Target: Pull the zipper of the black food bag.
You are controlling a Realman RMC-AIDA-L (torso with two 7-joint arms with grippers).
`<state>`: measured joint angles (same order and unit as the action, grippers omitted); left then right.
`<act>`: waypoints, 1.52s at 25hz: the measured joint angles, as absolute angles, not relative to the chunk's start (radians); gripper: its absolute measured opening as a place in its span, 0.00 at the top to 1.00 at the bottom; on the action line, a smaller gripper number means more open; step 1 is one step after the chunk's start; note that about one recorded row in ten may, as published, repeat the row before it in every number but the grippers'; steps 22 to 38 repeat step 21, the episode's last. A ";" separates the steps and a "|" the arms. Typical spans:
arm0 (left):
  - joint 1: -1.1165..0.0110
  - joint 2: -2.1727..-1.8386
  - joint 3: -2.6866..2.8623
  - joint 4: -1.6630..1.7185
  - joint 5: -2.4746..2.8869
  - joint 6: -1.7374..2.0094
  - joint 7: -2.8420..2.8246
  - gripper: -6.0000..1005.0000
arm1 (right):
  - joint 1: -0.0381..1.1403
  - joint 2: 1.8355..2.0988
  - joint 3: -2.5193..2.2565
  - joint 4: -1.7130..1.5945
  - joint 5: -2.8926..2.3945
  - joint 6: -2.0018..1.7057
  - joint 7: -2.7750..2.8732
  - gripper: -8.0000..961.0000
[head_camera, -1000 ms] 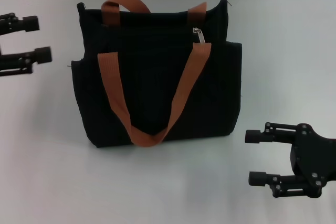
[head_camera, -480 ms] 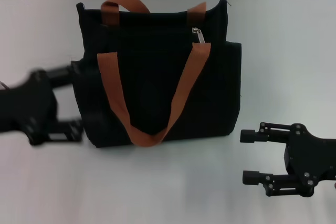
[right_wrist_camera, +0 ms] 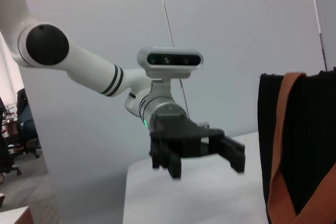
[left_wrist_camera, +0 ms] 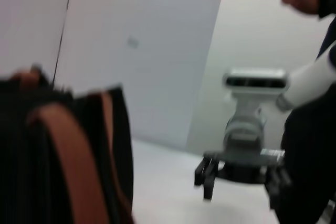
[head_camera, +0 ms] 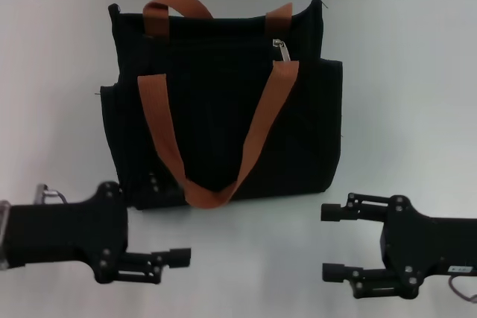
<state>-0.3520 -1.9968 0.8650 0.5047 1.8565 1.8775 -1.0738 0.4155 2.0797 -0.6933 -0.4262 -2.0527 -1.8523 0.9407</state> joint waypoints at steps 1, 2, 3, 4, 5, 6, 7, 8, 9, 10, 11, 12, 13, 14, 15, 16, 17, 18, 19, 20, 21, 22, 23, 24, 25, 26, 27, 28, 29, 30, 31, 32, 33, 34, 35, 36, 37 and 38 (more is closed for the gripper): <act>-0.353 -2.004 0.866 0.498 1.888 1.846 -1.066 0.17 | 0.420 2.081 -0.693 -0.401 -2.054 -1.830 0.913 0.21; -0.355 -2.006 0.869 0.494 1.899 1.836 -1.064 0.17 | 0.423 2.081 -0.693 -0.382 -2.054 -1.811 0.891 0.21; -0.357 -2.010 0.875 0.492 1.906 1.833 -1.063 0.17 | 0.428 2.082 -0.694 -0.363 -2.055 -1.798 0.876 0.21; -0.357 -2.010 0.875 0.492 1.906 1.833 -1.063 0.17 | 0.428 2.082 -0.694 -0.363 -2.055 -1.798 0.876 0.21; -0.357 -2.014 0.878 0.491 1.909 1.832 -1.058 0.17 | 0.432 2.082 -0.694 -0.353 -2.056 -1.794 0.870 0.21; -0.356 -2.016 0.878 0.491 1.909 1.832 -1.054 0.17 | 0.438 2.081 -0.695 -0.342 -2.059 -1.787 0.866 0.21; -0.356 -2.016 0.878 0.491 1.909 1.832 -1.054 0.17 | 0.438 2.081 -0.695 -0.342 -2.059 -1.787 0.866 0.21; -0.354 -2.017 0.879 0.491 1.910 1.832 -1.052 0.17 | 0.440 2.081 -0.695 -0.342 -2.060 -1.785 0.866 0.21; -0.354 -2.017 0.879 0.491 1.910 1.832 -1.052 0.17 | 0.442 2.081 -0.696 -0.341 -2.061 -1.784 0.865 0.21; -0.354 -2.018 0.881 0.490 1.910 1.832 -1.051 0.17 | 0.444 2.081 -0.697 -0.341 -2.062 -1.783 0.865 0.21; -0.354 -2.018 0.881 0.490 1.910 1.832 -1.051 0.17 | 0.445 2.081 -0.699 -0.340 -2.063 -1.782 0.865 0.21; -0.354 -2.018 0.881 0.490 1.910 1.832 -1.051 0.17 | 0.446 2.082 -0.700 -0.340 -2.063 -1.782 0.865 0.21; -0.354 -2.018 0.884 0.490 1.910 1.832 -1.051 0.17 | 0.446 2.082 -0.700 -0.340 -2.063 -1.782 0.865 0.21; -0.354 -2.019 0.884 0.490 1.910 1.833 -1.051 0.17 | 0.447 2.082 -0.701 -0.340 -2.064 -1.781 0.865 0.21; -0.355 -2.019 0.884 0.490 1.910 1.835 -1.051 0.17 | 0.448 2.082 -0.701 -0.339 -2.064 -1.781 0.865 0.21; -0.355 -2.019 0.884 0.490 1.910 1.836 -1.051 0.17 | 0.449 2.083 -0.701 -0.339 -2.064 -1.781 0.865 0.21; -0.355 -2.019 0.884 0.490 1.910 1.836 -1.051 0.17 | 0.450 2.083 -0.701 -0.339 -2.064 -1.781 0.865 0.21; -0.355 -2.019 0.884 0.490 1.910 1.836 -1.051 0.17 | 0.450 2.083 -0.701 -0.339 -2.064 -1.781 0.865 0.21; -0.356 -2.019 0.884 0.490 1.911 1.837 -1.051 0.17 | 0.451 2.083 -0.701 -0.339 -2.064 -1.781 0.865 0.21; -0.358 -2.019 0.884 0.489 1.911 1.837 -1.050 0.17 | 0.451 2.083 -0.701 -0.339 -2.064 -1.781 0.865 0.21; -0.358 -2.018 0.884 0.489 1.911 1.837 -1.050 0.17 | 0.451 2.083 -0.701 -0.339 -2.064 -1.781 0.865 0.21; -0.358 -2.018 0.884 0.489 1.911 1.837 -1.050 0.17 | 0.451 2.083 -0.701 -0.339 -2.064 -1.781 0.865 0.21; -0.358 -2.018 0.884 0.489 1.911 1.837 -1.050 0.17 | 0.451 2.083 -0.701 -0.339 -2.064 -1.781 0.865 0.21; -0.358 -2.018 0.884 0.489 1.911 1.837 -1.050 0.17 | 0.451 2.083 -0.701 -0.339 -2.064 -1.781 0.865 0.21; -0.358 -2.018 0.884 0.489 1.911 1.837 -1.050 0.17 | 0.451 2.083 -0.701 -0.339 -2.064 -1.781 0.865 0.21; -0.358 -2.018 0.884 0.489 1.911 1.837 -1.050 0.17 | 0.451 2.083 -0.701 -0.339 -2.064 -1.781 0.865 0.21; -0.358 -2.018 0.884 0.489 1.911 1.837 -1.050 0.17 | 0.451 2.083 -0.701 -0.339 -2.064 -1.781 0.865 0.21; -0.358 -2.018 0.884 0.489 1.911 1.837 -1.050 0.17 | 0.451 2.083 -0.701 -0.339 -2.064 -1.781 0.865 0.21; -0.358 -2.018 0.884 0.489 1.911 1.837 -1.050 0.17 | 0.451 2.083 -0.701 -0.339 -2.064 -1.781 0.865 0.21; -0.358 -2.018 0.884 0.489 1.911 1.837 -1.050 0.17 | 0.451 2.083 -0.701 -0.339 -2.064 -1.781 0.865 0.21; -0.358 -2.018 0.884 0.489 1.911 1.837 -1.050 0.17 | 0.451 2.083 -0.701 -0.339 -2.064 -1.781 0.865 0.21; -0.358 -2.018 0.884 0.489 1.911 1.837 -1.050 0.17 | 0.451 2.083 -0.701 -0.339 -2.064 -1.781 0.865 0.21; -0.358 -2.018 0.884 0.489 1.911 1.837 -1.050 0.17 | 0.451 2.083 -0.701 -0.339 -2.064 -1.781 0.865 0.21; -0.358 -2.018 0.884 0.489 1.911 1.837 -1.050 0.17 | 0.451 2.083 -0.701 -0.339 -2.064 -1.781 0.865 0.21; -0.358 -2.018 0.884 0.489 1.911 1.837 -1.050 0.17 | 0.451 2.083 -0.701 -0.339 -2.064 -1.781 0.865 0.21; -0.358 -2.018 0.884 0.489 1.911 1.837 -1.050 0.17 | 0.451 2.083 -0.701 -0.339 -2.064 -1.781 0.865 0.21; -0.358 -2.018 0.884 0.489 1.911 1.837 -1.050 0.17 | 0.451 2.083 -0.701 -0.339 -2.064 -1.781 0.865 0.21; -0.358 -2.018 0.884 0.489 1.911 1.837 -1.050 0.17 | 0.451 2.083 -0.701 -0.339 -2.064 -1.781 0.865 0.21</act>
